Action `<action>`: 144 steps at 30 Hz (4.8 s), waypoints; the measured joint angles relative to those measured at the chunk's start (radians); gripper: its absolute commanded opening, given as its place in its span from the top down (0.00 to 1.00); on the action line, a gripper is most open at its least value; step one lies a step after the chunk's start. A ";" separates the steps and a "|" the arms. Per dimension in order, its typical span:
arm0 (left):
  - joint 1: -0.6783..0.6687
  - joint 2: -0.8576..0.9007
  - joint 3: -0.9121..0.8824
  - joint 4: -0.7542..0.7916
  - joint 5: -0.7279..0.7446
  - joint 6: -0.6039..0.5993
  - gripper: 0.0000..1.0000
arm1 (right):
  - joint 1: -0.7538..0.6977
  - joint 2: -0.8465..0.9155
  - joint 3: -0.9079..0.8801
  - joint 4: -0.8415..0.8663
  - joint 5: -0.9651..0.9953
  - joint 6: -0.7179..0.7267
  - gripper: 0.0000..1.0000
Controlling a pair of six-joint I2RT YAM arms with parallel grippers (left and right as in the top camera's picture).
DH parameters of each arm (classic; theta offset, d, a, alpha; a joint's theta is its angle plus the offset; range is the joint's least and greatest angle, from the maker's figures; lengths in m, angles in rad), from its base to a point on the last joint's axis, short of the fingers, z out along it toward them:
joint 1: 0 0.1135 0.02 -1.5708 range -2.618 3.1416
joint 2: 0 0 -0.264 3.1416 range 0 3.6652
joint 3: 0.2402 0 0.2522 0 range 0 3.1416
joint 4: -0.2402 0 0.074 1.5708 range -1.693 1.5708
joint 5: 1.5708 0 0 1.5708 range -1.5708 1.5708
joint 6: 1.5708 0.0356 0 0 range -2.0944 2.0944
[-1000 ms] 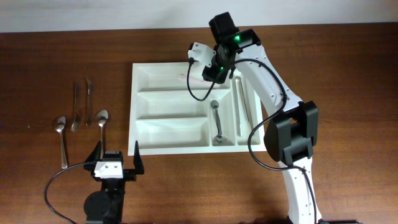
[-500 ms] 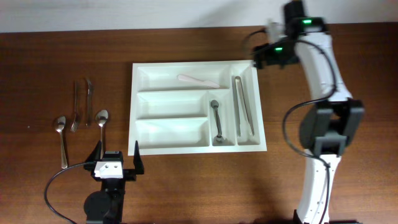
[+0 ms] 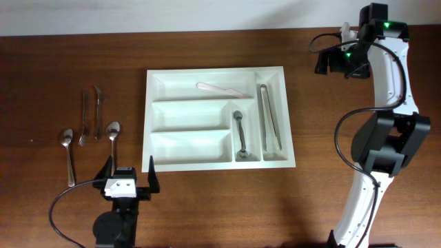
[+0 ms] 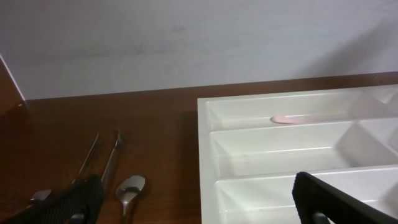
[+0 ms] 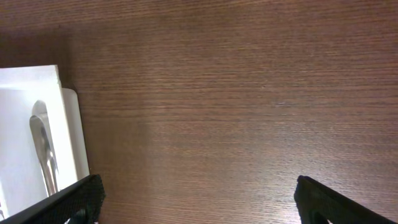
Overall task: Pack container
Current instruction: 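Open the right gripper and raise it away to the upper right, then move the left gripper over the metal cutlery left of the tray, then grasp a metal spoon with the left gripper, then carry the spoon with the left gripper into the tray's middle compartment and release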
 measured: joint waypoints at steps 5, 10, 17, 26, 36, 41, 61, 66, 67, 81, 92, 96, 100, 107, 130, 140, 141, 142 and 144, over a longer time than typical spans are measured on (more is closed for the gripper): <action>0.000 0.000 0.000 0.000 0.000 0.000 0.01 | -0.001 0.000 0.000 0.000 0.000 0.000 0.01; 0.000 0.000 0.000 0.000 0.000 0.000 0.01 | -0.001 0.000 0.000 0.000 0.000 0.000 0.01; 0.000 0.000 0.000 0.000 0.000 0.000 0.01 | -0.001 0.000 0.000 0.000 0.000 0.000 0.01; 0.000 0.000 0.000 0.000 0.000 0.000 0.01 | -0.001 0.000 0.000 0.000 0.000 0.000 0.01; 0.009 0.002 0.037 0.055 -0.037 -0.081 0.01 | -0.001 0.000 0.000 0.000 0.000 0.000 0.01; 0.043 0.091 0.233 -0.190 -0.111 -0.192 0.01 | -0.001 0.000 0.000 0.000 0.000 0.000 0.01; 0.131 1.118 1.078 -0.554 -0.275 -0.226 0.01 | -0.001 -0.002 0.000 0.000 0.000 0.000 0.01; 0.132 1.238 1.079 -0.605 -0.285 -0.156 0.08 | -0.001 -0.002 0.000 0.000 0.000 0.000 0.01; 0.132 1.268 1.079 -0.612 -0.286 -0.133 0.11 | -0.001 -0.002 0.000 0.000 0.000 0.001 0.01; 0.232 1.655 1.079 -0.626 -0.283 -0.018 0.16 | -0.001 -0.002 0.000 0.000 0.000 0.001 0.01; 0.297 1.739 1.079 -0.541 -0.108 0.058 0.22 | -0.001 -0.002 0.000 0.000 0.000 0.000 0.01; 0.297 1.739 1.079 -0.523 -0.058 0.075 0.23 | -0.001 -0.002 0.000 0.000 0.000 0.000 0.01; 0.297 1.745 1.079 -0.509 -0.017 0.079 0.25 | -0.001 -0.002 0.000 0.000 0.000 0.000 0.01; 0.297 1.835 1.079 -0.501 0.009 0.085 0.44 | -0.001 -0.002 0.000 0.000 0.000 0.000 0.01; 0.297 1.863 1.124 -0.522 0.023 0.099 0.98 | -0.001 -0.002 0.000 0.000 0.000 0.000 0.01; 0.288 1.760 1.363 -0.555 0.067 0.127 0.98 | -0.001 -0.002 0.000 0.000 0.000 0.000 0.01; 0.280 1.737 1.374 -0.554 0.090 0.145 0.98 | -0.001 -0.002 0.000 0.000 0.000 0.000 0.01; 0.269 1.714 1.382 -0.554 0.114 0.167 0.98 | -0.001 -0.002 0.000 0.000 0.000 0.000 0.01; 0.232 1.670 1.394 -0.554 0.176 0.236 0.98 | -0.001 -0.002 0.000 0.000 0.000 0.000 0.01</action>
